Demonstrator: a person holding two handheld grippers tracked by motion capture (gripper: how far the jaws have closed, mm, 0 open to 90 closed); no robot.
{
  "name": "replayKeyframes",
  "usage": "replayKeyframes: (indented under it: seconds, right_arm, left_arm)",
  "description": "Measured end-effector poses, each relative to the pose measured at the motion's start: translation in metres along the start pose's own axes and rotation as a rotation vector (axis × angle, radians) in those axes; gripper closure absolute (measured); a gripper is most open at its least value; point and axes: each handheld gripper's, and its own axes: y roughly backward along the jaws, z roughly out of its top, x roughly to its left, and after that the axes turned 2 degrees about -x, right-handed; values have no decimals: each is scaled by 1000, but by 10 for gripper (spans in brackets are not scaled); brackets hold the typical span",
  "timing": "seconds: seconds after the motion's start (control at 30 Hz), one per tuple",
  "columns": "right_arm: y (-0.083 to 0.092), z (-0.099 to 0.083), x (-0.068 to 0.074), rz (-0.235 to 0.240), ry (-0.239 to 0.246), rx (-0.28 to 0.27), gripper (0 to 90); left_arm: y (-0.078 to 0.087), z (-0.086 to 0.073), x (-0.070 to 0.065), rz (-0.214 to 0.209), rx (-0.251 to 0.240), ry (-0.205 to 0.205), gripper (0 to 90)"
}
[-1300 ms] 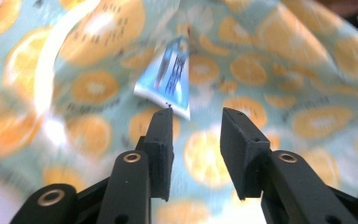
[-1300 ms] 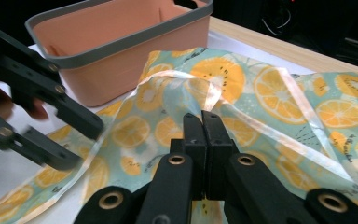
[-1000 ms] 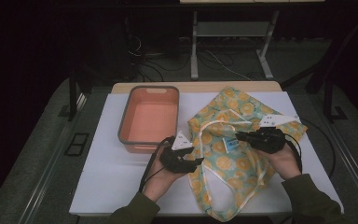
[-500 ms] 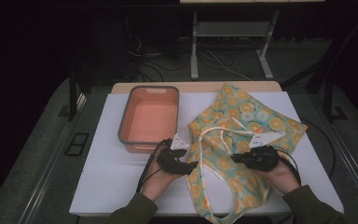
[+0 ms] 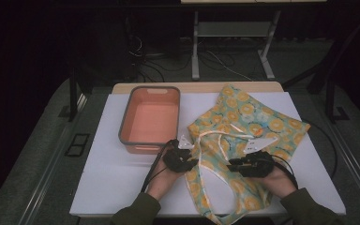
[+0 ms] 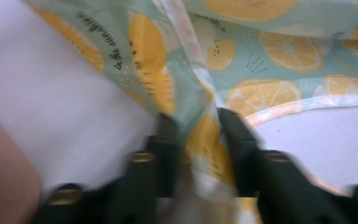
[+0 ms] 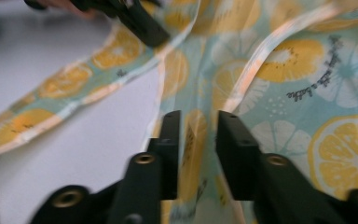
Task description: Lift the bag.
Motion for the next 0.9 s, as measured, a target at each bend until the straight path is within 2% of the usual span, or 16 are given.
replayKeyframes:
  seconds: [0.07,0.13,0.2,0.27,0.37,0.5,0.6,0.67,0.83,0.9]
  right_arm:
    - [10,-1,5,4,-9,-30,608]
    - [19,-3,12,4,-6,-44,572]
    - [23,-9,19,20,-11,-36,529]
    - [21,-17,26,22,-11,-4,475]
    - [10,-30,33,25,-5,76,426]
    - [-2,-36,39,-6,44,152,392]
    - [-3,-35,39,-43,85,153,521]
    - [-2,-35,36,-56,67,155,630]
    - [0,-34,29,-83,66,157,876]
    - [0,-34,26,-83,66,155,893]
  left_arm:
    - [2,0,0,-15,-6,5,870]
    - [5,0,1,-25,-17,17,876]
    - [8,0,2,-44,-37,37,879]
    - [12,-1,3,-57,-61,55,880]
    - [16,-2,4,-73,-83,69,882]
    - [19,-2,5,-78,-92,73,883]
    - [19,-3,5,-82,-92,73,883]
    - [19,-3,5,-87,-93,76,883]
    - [21,-3,5,-105,-104,83,883]
    - [22,-3,4,-110,-106,83,882]
